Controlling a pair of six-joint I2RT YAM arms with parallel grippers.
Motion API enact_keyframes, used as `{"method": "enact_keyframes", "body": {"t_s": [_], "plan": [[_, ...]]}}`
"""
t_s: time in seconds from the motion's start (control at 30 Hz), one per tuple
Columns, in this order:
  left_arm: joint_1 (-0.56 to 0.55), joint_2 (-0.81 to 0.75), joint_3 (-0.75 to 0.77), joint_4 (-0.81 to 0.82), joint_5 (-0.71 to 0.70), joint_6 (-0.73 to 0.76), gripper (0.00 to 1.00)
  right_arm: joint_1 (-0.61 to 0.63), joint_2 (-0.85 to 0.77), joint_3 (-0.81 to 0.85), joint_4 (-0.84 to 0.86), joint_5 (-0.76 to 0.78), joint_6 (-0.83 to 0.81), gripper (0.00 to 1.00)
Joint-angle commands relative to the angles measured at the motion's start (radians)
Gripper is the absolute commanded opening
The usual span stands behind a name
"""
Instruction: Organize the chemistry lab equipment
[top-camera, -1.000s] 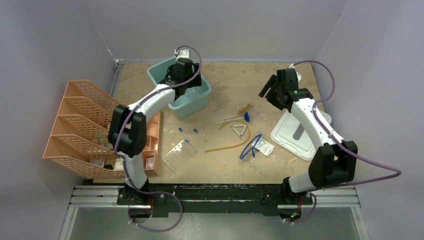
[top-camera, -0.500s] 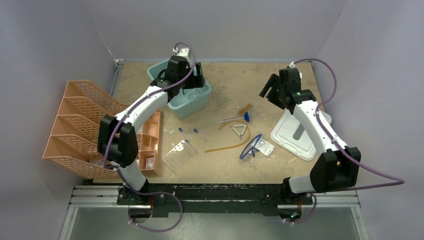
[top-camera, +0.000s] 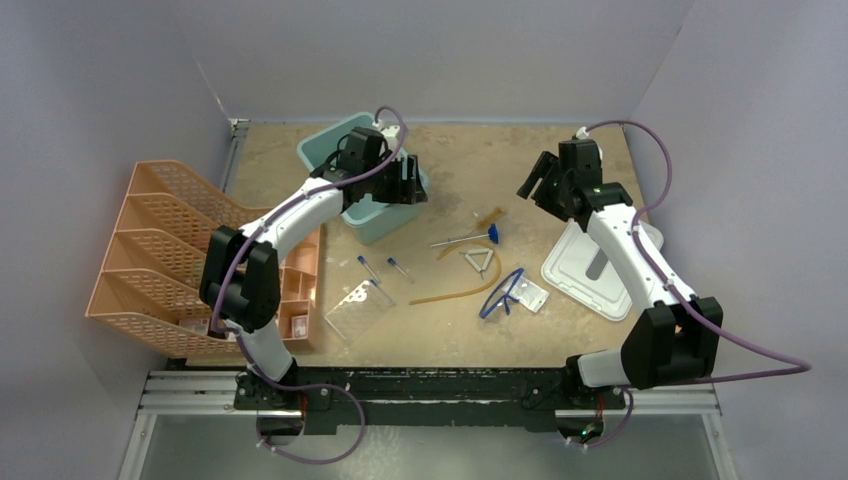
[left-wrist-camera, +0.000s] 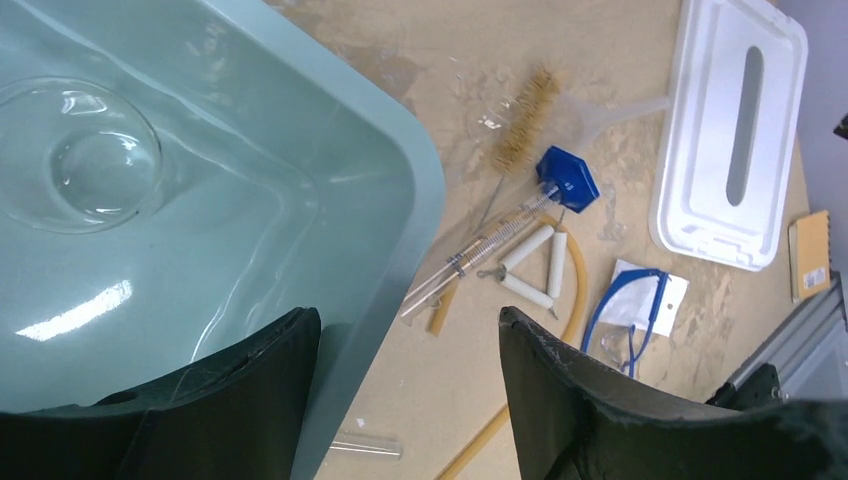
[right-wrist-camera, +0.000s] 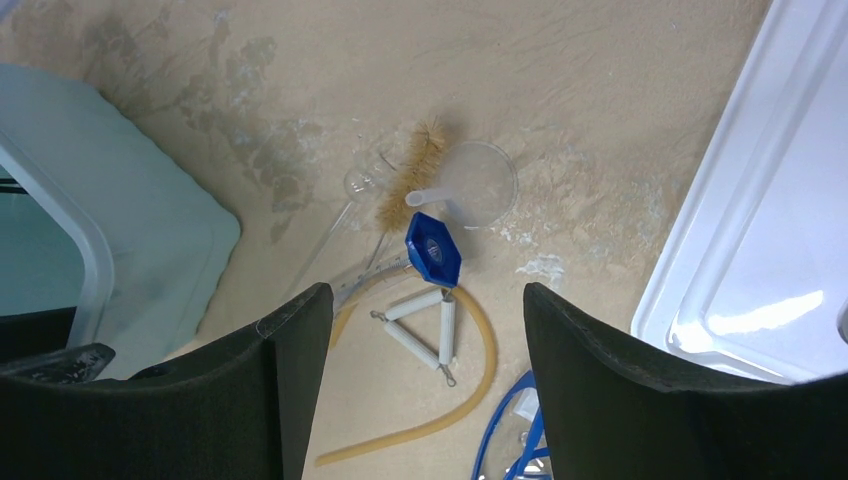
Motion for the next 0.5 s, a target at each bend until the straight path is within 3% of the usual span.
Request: {"method": "enact_keyframes", "body": {"t_s": [0.0, 0.27, 0.47], "plan": [[-0.050, -0.044, -0.021, -0.003, 0.079, 0.005, 0.65, -0.002, -0.009, 0.013, 0.014, -0.017, -0.014, 0.72], [-0.100, -0.036, -0.018, 0.019, 0.054, -0.016, 0.64, 0.001, 0.030, 0.015, 0.022, -0.064, -0.067, 0.68], [-0.102, -0.087, -0.011, 0.036, -0.073, -0.040, 0.67, 0.019, 0.146, 0.071, -0.011, -0.065, -0.178, 0.64]]}}
